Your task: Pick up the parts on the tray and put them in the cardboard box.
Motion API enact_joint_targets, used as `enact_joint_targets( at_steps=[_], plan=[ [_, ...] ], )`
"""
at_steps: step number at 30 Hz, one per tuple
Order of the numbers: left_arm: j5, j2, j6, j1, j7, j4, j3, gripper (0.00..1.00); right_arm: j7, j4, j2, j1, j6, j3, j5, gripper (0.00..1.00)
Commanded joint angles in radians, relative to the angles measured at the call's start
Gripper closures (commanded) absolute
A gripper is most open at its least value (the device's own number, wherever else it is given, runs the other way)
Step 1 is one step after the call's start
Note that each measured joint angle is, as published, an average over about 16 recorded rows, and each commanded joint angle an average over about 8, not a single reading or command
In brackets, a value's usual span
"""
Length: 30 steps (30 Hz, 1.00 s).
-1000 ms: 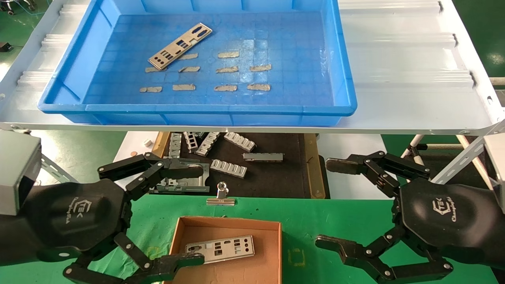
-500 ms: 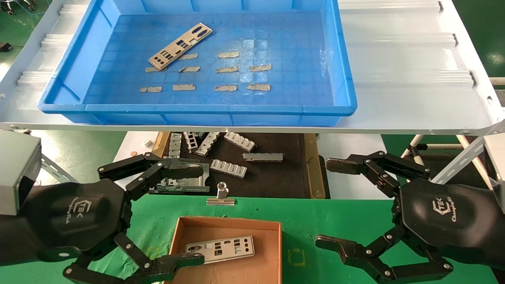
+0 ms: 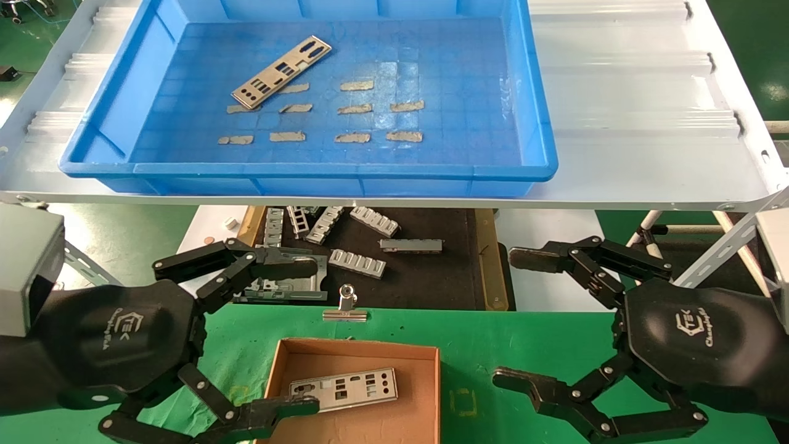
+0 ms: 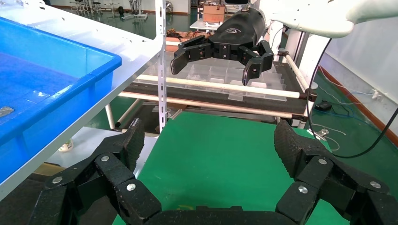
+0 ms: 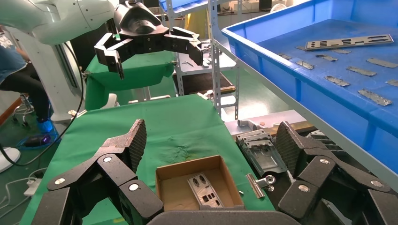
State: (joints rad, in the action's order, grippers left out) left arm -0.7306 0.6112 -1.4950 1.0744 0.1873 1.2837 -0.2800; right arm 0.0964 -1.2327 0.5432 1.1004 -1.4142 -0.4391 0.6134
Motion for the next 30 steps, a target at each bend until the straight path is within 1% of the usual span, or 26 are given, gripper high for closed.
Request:
enact_joint_targets(
  at_steps=[1, 30],
  plan=[
    [0.0, 0.0, 0.0, 0.0, 0.0, 0.0, 0.0, 0.0, 0.0, 0.0, 0.0, 0.0, 0.0, 0.0, 0.0, 0.0],
    [0.0, 0.0, 0.0, 0.0, 0.0, 0.0, 0.0, 0.0, 0.0, 0.0, 0.0, 0.0, 0.0, 0.0, 0.0, 0.0]
  ],
)
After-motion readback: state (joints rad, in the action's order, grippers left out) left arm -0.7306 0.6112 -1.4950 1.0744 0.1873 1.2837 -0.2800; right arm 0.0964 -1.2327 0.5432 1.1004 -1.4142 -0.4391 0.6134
